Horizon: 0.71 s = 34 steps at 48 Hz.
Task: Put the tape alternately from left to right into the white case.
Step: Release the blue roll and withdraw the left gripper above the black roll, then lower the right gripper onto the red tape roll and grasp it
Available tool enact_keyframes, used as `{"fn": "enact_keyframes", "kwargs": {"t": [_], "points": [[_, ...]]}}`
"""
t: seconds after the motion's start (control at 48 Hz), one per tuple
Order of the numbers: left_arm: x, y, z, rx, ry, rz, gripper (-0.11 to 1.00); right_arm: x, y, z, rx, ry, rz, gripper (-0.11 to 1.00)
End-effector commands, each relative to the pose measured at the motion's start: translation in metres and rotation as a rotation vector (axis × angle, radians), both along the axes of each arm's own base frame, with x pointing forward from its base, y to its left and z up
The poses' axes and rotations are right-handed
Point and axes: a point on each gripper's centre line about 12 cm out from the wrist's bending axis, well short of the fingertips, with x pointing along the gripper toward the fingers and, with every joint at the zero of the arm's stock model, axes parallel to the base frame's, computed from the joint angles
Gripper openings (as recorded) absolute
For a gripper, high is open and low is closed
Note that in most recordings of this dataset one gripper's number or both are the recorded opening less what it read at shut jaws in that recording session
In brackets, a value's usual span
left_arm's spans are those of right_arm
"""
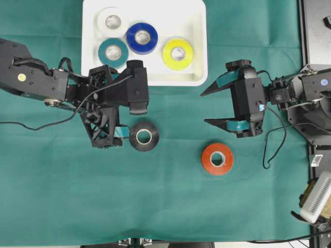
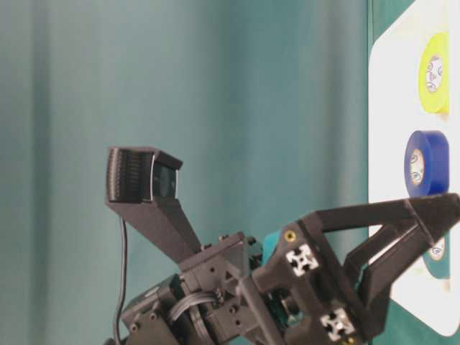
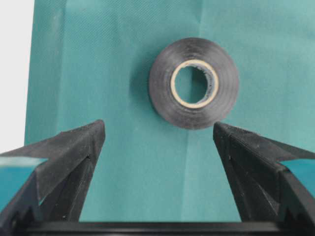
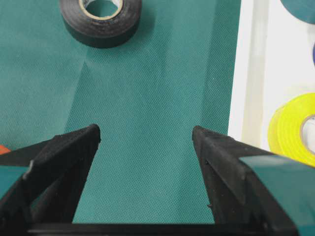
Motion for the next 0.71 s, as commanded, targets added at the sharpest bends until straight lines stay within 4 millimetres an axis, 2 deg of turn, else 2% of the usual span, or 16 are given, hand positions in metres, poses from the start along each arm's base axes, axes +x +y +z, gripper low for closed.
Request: {"fn": "enact_keyframes", "kwargs": {"t": [0.0, 0.688], "points": [[0.0008, -0.002, 0.0174, 0.004, -0.073, -0.019, 0.61, 0.002, 0.0013, 0.0061, 0.006, -0.027, 0.004, 0.8], [0.0012, -0.0021, 0.0156, 0.01, -0.089, -0.027, 0.61, 0.0012, 0.0052, 0.0055, 0.006, -0.024, 0.019, 0.8]]}}
